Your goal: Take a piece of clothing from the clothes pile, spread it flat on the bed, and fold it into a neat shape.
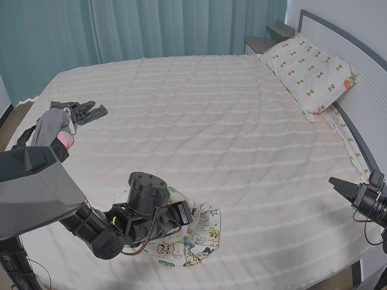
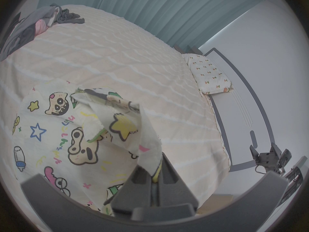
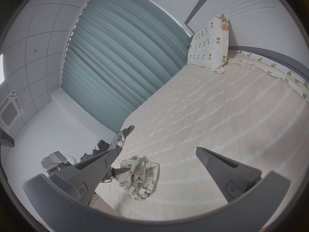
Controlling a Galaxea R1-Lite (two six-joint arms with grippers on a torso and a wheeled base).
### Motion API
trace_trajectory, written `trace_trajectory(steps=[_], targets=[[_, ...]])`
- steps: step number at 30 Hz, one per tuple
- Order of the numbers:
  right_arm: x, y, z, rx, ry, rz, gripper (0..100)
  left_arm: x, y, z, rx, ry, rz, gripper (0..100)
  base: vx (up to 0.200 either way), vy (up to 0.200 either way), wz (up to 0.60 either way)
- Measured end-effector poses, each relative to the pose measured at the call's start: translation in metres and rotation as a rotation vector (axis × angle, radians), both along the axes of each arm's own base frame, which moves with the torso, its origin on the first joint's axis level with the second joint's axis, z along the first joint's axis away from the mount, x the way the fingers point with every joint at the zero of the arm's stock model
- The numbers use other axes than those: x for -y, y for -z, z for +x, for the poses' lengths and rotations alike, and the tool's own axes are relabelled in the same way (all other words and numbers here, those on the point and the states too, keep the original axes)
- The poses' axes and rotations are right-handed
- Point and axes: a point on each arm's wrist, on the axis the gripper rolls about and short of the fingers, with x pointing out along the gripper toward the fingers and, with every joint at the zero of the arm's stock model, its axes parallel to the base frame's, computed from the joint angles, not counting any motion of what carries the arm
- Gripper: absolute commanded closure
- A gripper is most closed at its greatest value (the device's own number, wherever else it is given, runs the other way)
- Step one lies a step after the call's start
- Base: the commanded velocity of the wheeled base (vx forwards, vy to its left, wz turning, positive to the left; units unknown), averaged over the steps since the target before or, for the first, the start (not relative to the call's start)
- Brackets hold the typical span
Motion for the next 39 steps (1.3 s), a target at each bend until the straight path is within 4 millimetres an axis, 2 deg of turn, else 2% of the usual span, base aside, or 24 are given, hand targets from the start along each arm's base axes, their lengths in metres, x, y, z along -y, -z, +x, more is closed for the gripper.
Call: trace_trajectory(steps=[1, 2, 15, 19, 27, 33, 39], targets=[[0.000, 0.000, 0.000, -0.001, 0.000, 0.000, 0, 0.000, 0.001, 0.000, -0.003, 0.001, 0.002, 100, 0.000, 0.000, 0.00], [0.000, 0.000, 0.000, -0.002, 0.000, 0.000, 0, 0.002, 0.003, -0.002, -0.008, 0.008, 0.007, 0, 0.000, 0.000, 0.00], [0.000, 0.004, -0.001, -0.037, -0.005, -0.004, 0, 0.003, 0.008, -0.008, -0.021, 0.028, 0.031, 0, 0.000, 0.000, 0.00], [0.000, 0.004, -0.001, -0.032, -0.007, -0.014, 0, -0.003, 0.000, -0.015, -0.020, 0.031, 0.037, 0, 0.000, 0.000, 0.00], [-0.001, 0.005, -0.001, -0.037, -0.010, -0.018, 0, -0.037, -0.034, -0.038, -0.004, -0.003, 0.030, 0, 0.000, 0.000, 0.00], [-0.003, 0.009, -0.002, -0.070, -0.024, -0.018, 0, -0.069, -0.036, -0.067, -0.052, -0.052, 0.026, 0, -0.167, 0.000, 0.00], [-0.007, 0.013, -0.001, -0.104, -0.050, -0.015, 0, -0.082, -0.036, -0.083, -0.084, -0.095, -0.015, 0, -0.033, 0.000, 0.00]])
